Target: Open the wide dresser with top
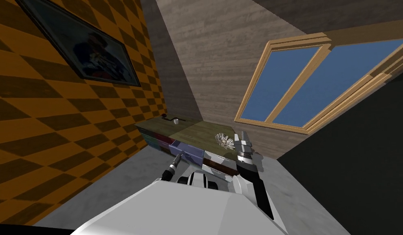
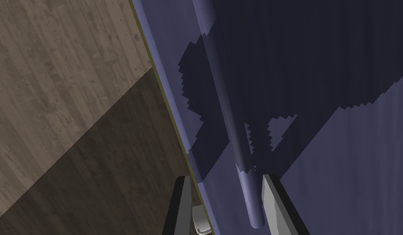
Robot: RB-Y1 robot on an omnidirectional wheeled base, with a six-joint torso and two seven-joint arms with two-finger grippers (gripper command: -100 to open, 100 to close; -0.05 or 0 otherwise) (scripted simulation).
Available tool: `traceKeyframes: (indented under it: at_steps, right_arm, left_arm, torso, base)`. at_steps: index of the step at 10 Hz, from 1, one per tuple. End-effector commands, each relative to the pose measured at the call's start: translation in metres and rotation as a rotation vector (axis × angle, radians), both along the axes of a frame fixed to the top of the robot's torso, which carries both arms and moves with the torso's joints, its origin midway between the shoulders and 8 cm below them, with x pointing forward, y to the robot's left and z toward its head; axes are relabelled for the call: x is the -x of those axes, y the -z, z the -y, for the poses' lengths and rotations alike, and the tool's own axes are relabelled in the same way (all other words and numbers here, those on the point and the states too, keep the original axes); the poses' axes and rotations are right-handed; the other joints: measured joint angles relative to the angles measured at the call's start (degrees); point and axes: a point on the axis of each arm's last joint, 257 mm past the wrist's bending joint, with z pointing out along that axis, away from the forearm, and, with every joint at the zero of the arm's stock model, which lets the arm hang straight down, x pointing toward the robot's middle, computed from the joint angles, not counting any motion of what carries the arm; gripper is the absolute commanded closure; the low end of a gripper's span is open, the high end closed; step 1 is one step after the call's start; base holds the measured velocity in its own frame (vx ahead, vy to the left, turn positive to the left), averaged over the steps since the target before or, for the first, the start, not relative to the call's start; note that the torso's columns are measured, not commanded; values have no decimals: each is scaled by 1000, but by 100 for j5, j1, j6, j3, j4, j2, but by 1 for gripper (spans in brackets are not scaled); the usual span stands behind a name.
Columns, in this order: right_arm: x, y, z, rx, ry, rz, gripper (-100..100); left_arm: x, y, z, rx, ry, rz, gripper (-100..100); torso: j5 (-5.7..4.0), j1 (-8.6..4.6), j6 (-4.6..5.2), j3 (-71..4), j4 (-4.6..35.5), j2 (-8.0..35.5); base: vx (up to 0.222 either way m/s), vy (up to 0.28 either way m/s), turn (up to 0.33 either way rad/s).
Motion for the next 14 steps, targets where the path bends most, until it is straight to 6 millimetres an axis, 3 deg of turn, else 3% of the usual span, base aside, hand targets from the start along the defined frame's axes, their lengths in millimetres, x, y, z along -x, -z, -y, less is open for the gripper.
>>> traceKeyframes:
  at_steps: [1, 9, 12, 13, 14]
  right_arm:
    - [0, 0, 0, 0, 0, 0, 0]
    - [0, 0, 0, 0, 0, 0, 0]
    - [0, 0, 0, 0, 0, 0, 0]
    - [0, 0, 0, 0, 0, 0, 0]
    - [0, 0, 0, 0, 0, 0, 0]
  left_arm:
    - [2, -7, -5, 14, -19, 22, 100]
    - [54, -10, -82, 51, -234, 45, 100]
    - [87, -11, -115, 48, -322, 51, 100]
    - [89, -12, -124, 43, -341, 54, 100]
    - [107, -13, -135, 39, -372, 54, 100]
  torso:
    - [-1, -9, 0, 1, 3, 3]
    - [-14, -22, -11, -21, -21, -33]
    - [-24, -9, -13, -4, 5, -2]
    - [-23, -15, -9, -1, 4, 3]
    - [-32, -16, -17, -4, 6, 2]
  base:
    - [-24, 6, -21]
    - [-51, -2, -273]
    - [-45, -26, -275]
    - [-55, -3, -221]
    - [-69, -9, -273]
